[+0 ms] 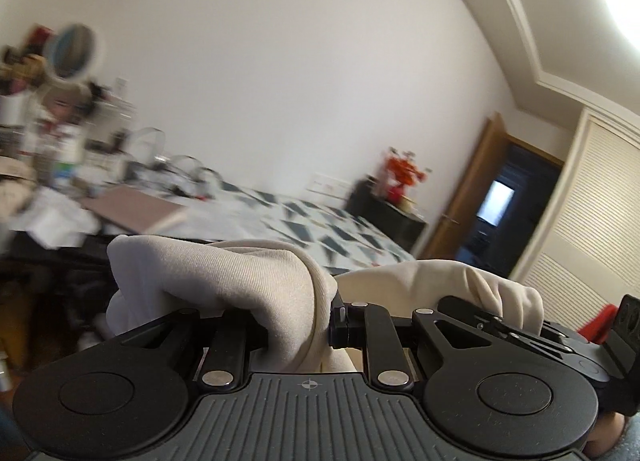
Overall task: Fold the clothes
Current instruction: 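Carry the cream hoodie with both grippers across the room to the bed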
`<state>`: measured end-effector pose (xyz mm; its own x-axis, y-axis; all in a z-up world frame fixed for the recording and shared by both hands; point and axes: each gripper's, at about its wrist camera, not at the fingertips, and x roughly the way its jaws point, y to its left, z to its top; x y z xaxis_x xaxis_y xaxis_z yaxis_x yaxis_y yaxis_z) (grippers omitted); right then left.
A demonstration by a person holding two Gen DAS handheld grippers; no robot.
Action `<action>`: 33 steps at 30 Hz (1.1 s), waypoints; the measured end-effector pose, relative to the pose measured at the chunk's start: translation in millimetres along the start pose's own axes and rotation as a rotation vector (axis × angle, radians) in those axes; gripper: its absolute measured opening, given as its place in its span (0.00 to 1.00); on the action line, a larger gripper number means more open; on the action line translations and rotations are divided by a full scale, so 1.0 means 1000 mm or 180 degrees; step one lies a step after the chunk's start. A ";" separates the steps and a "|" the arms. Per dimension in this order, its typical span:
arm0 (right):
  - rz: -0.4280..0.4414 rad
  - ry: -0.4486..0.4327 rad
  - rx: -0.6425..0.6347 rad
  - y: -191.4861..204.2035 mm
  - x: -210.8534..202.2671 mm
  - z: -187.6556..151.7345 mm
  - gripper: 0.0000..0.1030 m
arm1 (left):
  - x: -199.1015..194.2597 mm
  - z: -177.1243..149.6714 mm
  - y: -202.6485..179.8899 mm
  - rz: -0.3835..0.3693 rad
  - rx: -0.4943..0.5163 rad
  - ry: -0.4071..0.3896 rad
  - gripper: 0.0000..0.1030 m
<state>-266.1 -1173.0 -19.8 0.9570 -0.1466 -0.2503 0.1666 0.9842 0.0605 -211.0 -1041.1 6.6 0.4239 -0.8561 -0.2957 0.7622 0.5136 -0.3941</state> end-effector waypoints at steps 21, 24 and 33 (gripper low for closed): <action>-0.1142 -0.0319 0.0155 -0.332 0.186 0.097 0.14 | 0.496 0.202 -0.058 -0.0985 0.0368 -0.0043 0.16; -0.1100 -0.0423 0.0198 -0.383 0.206 0.112 0.14 | 0.538 0.227 -0.070 -0.0909 0.0323 -0.0201 0.16; -0.0572 -0.0757 -0.0088 -0.525 0.277 0.166 0.14 | 0.631 0.270 -0.093 -0.0346 0.0083 -0.0836 0.16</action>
<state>-49.2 -1746.5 40.1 0.9421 -0.3347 -0.0211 0.3350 0.9422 0.0085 117.5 -1645.3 91.7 0.4488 -0.8935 -0.0160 0.8209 0.4193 -0.3877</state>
